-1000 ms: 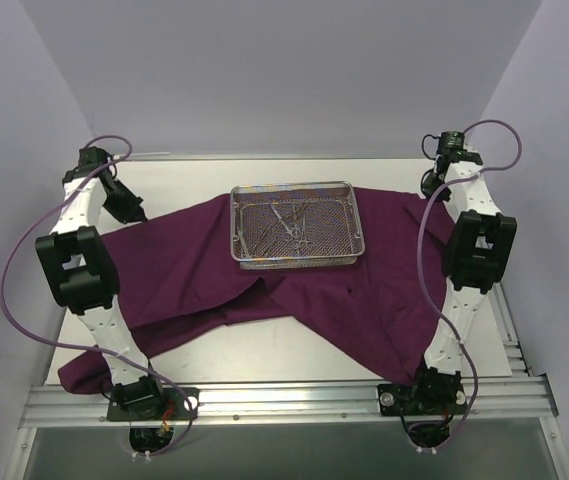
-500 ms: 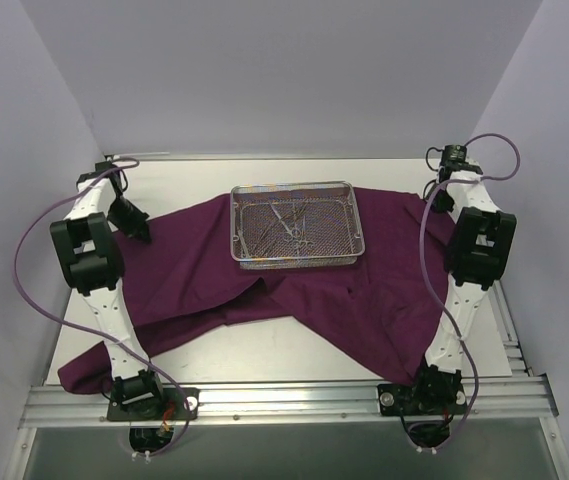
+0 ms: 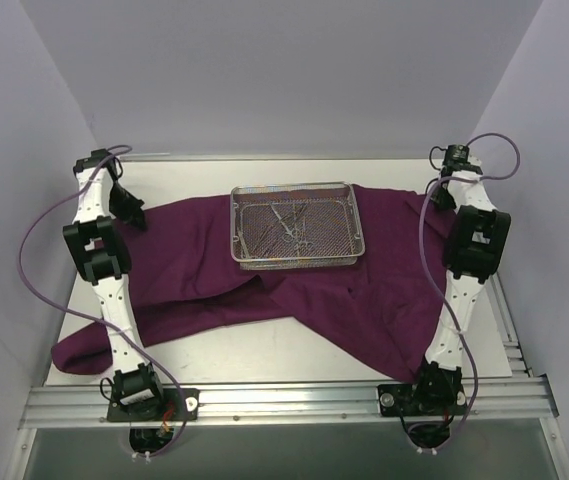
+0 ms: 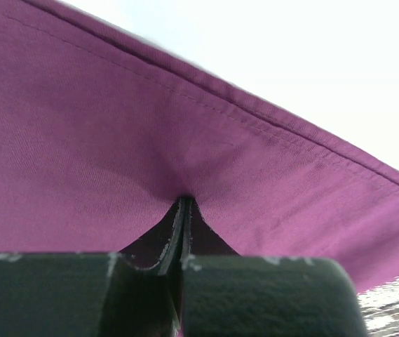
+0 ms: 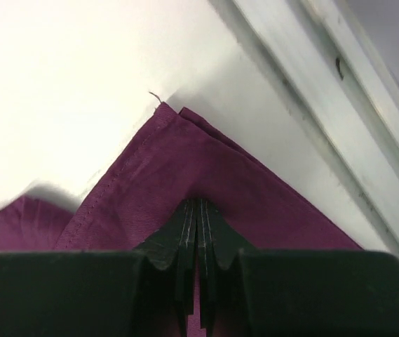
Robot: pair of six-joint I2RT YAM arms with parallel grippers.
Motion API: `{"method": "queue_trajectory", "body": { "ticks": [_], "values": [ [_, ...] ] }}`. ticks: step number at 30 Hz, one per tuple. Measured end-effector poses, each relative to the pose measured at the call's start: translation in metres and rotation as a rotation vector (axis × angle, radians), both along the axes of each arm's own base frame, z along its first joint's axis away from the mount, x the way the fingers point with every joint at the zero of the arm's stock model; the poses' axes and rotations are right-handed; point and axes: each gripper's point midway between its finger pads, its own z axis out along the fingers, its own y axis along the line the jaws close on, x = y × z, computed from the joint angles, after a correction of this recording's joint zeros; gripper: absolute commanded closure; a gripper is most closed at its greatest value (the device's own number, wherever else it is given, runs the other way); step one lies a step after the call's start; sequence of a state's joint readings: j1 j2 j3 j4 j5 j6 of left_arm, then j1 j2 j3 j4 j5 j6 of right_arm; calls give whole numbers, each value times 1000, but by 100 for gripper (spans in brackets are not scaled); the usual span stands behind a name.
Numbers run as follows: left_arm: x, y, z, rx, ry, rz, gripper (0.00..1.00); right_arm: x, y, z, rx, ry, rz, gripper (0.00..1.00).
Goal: Open and lay out the surgical kit
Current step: Smooth out the surgical kit at the center of the board.
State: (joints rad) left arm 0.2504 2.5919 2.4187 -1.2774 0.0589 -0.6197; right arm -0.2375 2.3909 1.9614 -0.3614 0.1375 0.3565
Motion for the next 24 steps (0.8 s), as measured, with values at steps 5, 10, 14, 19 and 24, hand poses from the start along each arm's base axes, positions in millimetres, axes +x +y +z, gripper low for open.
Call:
{"method": "queue_trajectory", "body": {
  "ticks": [5,10,14,19,24],
  "values": [
    [25,16,0,-40,-81,26,98,27,-17,0,-34,-36,-4,100],
    [51,27,0,-120,-193,61,98,58,-27,2,-58,-99,-5,100],
    [82,32,2,-185,-327,81,98,80,-34,2,-70,-153,-8,100],
    [121,29,4,-247,-479,95,98,96,-42,2,-56,-214,-32,100],
    [156,18,5,-306,-612,101,98,104,-43,3,-13,-254,-33,100]
  ]
}}
